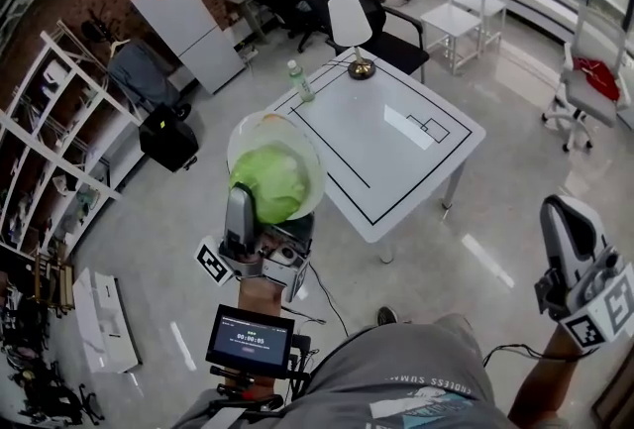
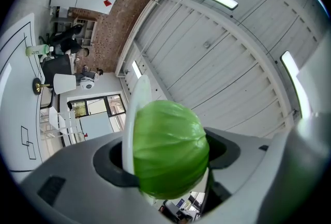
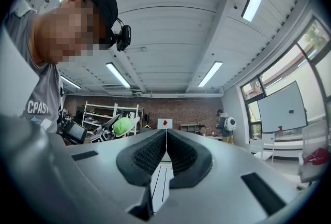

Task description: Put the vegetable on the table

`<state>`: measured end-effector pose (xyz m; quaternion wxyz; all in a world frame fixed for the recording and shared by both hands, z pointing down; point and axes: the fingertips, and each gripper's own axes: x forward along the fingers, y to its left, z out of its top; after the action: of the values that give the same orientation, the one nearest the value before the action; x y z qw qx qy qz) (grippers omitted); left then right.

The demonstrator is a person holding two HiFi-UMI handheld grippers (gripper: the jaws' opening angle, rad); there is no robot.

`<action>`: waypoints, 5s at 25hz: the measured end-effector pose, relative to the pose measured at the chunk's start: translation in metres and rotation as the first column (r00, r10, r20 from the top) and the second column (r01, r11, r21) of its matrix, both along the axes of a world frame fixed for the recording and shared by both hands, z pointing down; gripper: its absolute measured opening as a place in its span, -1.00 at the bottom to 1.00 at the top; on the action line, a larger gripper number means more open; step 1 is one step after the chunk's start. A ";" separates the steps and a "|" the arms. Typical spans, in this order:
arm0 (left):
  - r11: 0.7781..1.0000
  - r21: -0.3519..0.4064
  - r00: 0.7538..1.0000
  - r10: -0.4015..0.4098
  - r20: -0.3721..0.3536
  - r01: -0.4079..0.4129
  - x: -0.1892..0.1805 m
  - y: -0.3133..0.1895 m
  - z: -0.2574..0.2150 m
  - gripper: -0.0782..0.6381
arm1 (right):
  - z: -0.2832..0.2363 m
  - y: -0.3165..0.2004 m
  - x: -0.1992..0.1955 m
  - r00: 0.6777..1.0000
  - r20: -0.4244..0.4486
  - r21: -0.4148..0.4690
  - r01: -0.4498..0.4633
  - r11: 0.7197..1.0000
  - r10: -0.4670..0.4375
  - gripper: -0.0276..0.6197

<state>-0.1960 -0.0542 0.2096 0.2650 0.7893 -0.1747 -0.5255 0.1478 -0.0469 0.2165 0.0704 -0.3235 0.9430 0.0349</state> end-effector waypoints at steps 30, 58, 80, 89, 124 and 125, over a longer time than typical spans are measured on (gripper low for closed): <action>0.979 -0.179 0.995 -0.098 0.008 0.097 0.001 -0.230 0.057 0.20 | 0.027 -0.173 0.012 0.987 -0.038 -0.094 0.149 0.984 -0.153 -0.89; 0.861 -0.503 0.997 -0.039 0.069 0.069 -0.030 -0.439 0.208 0.20 | 0.078 -0.252 0.010 0.999 -0.020 -0.246 -0.045 0.968 0.042 -0.89; 0.686 -0.694 0.968 -0.243 0.065 0.219 -0.167 -0.500 0.333 0.20 | 0.115 -0.302 -0.061 0.999 -0.031 -0.368 -0.045 0.929 0.036 -0.89; 0.609 -0.745 0.942 -0.326 0.075 0.270 -0.222 -0.499 0.382 0.20 | 0.127 -0.316 -0.086 0.998 -0.054 -0.413 -0.033 0.910 0.012 -0.89; 0.366 -0.869 0.942 -0.079 0.326 0.332 -0.276 -0.511 0.499 0.20 | 0.178 -0.337 -0.151 0.998 -0.055 -0.533 -0.017 0.846 -0.015 -0.89; 0.369 -0.869 0.942 -0.065 0.329 0.329 -0.276 -0.512 0.499 0.20 | 0.178 -0.338 -0.152 0.998 -0.056 -0.537 -0.017 0.844 -0.015 -0.89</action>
<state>-0.4716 -0.5661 0.7090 0.5657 0.5427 -0.5585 -0.2713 -0.0039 -0.3849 0.3947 -0.0502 -0.3296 0.9166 -0.2208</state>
